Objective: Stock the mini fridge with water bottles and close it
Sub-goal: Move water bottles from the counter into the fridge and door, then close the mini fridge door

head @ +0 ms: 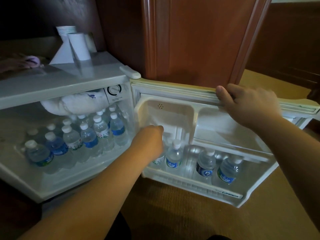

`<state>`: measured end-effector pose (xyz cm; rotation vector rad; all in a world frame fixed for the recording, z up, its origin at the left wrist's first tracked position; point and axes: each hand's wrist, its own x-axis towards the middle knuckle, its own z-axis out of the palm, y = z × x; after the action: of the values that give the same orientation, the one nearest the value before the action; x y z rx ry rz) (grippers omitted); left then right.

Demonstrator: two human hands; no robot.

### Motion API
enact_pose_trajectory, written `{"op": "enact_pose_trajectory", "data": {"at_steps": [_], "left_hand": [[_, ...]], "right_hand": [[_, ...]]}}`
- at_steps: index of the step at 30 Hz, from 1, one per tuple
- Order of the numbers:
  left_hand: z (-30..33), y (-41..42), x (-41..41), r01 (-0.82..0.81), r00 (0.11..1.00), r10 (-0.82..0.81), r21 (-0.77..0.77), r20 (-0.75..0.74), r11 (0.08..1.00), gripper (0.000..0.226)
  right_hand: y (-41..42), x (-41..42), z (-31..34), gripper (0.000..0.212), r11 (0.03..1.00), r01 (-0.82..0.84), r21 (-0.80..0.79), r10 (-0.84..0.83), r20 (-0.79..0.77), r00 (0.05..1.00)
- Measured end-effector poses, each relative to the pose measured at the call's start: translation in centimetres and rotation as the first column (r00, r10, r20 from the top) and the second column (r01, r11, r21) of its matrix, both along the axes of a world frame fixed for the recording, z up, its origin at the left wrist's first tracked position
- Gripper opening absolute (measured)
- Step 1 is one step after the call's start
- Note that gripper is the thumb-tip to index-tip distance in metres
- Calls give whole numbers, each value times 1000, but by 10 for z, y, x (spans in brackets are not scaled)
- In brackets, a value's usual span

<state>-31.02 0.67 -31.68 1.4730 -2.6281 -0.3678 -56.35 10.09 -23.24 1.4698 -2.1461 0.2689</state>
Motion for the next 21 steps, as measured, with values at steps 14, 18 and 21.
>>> {"op": "enact_pose_trajectory", "data": {"at_steps": [14,18,21], "left_hand": [[107,-82,193,-450,888,413,-576,-204,683,73],[91,-124,242,-487,851,524,-416,-29,768,86],[83,-120,248,-468,859,512,-416,-6,780,73]], "right_hand": [[-3,-6,-6,66,1000,-15,-3,14,-41,999],[-1,2,-2,61,1000,10,3,-10,-16,1000],[2,8,5,57,998,15,65,-18,59,998]]}}
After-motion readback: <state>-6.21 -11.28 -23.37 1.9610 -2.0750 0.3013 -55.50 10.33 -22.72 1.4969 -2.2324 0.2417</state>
